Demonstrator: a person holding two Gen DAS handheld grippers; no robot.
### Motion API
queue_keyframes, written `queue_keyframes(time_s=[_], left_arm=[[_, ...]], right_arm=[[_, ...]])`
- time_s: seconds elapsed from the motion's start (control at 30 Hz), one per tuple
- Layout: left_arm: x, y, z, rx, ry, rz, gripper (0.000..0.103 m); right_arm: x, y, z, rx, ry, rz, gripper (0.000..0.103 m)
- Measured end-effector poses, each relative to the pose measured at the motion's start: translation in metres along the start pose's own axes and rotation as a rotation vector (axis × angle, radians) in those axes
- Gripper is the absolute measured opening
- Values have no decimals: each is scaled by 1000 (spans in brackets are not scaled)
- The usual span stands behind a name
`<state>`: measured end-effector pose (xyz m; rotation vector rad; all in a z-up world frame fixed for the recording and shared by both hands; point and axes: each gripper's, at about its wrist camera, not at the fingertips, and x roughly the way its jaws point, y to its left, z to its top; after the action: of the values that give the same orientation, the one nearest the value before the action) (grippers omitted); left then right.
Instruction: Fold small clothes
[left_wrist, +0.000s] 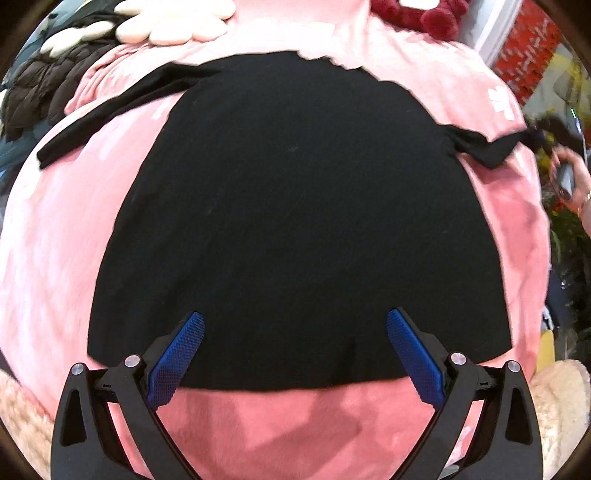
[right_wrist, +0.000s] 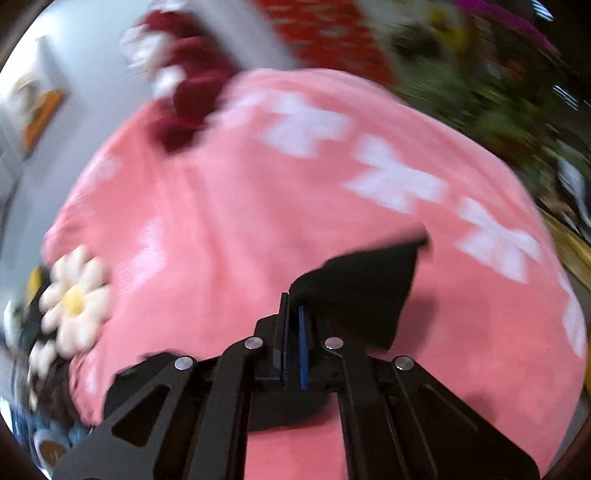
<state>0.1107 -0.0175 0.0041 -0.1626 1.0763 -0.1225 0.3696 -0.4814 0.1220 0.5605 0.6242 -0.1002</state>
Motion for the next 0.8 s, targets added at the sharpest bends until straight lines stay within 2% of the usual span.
queue_keyframes(time_s=[0.1, 0.17, 0.2, 0.3, 0.33, 0.4, 0.5, 0.53, 0.6, 0.67, 0.73, 0.77, 0.8], left_arm=[[-6, -4, 6, 30, -30, -6, 97], [-10, -3, 7, 36, -39, -15, 97], [-11, -1, 7, 32, -39, -23, 97], [-13, 8, 7, 3, -29, -36, 97], [-12, 10, 6, -6, -27, -35, 97], [-12, 19, 6, -34, -21, -38, 97], [-12, 31, 12, -77, -16, -51, 97], [-12, 35, 15, -89, -18, -55, 97], [-11, 47, 29, -118, -25, -70, 97], [-11, 57, 47, -132, -45, -81, 97], [-8, 63, 70, -140, -73, -97, 97], [-4, 65, 89, -149, -87, -116, 97], [1, 65, 104, -157, -91, -131, 97]], right_arm=[[6, 71, -9, -87, 48, 121, 3], [18, 136, -29, -183, 107, 200, 3], [20, 156, -40, -220, 130, 227, 3], [49, 242, -103, -380, 247, 301, 3], [59, 259, -122, -413, 282, 308, 3], [94, 290, -176, -479, 410, 314, 6], [122, 306, -240, -554, 540, 261, 8], [120, 305, -251, -564, 555, 261, 8], [107, 297, -255, -553, 540, 279, 8], [83, 268, -241, -503, 479, 259, 13], [61, 235, -227, -455, 400, 185, 47], [48, 213, -220, -442, 355, 131, 53], [36, 194, -213, -448, 322, 82, 54]])
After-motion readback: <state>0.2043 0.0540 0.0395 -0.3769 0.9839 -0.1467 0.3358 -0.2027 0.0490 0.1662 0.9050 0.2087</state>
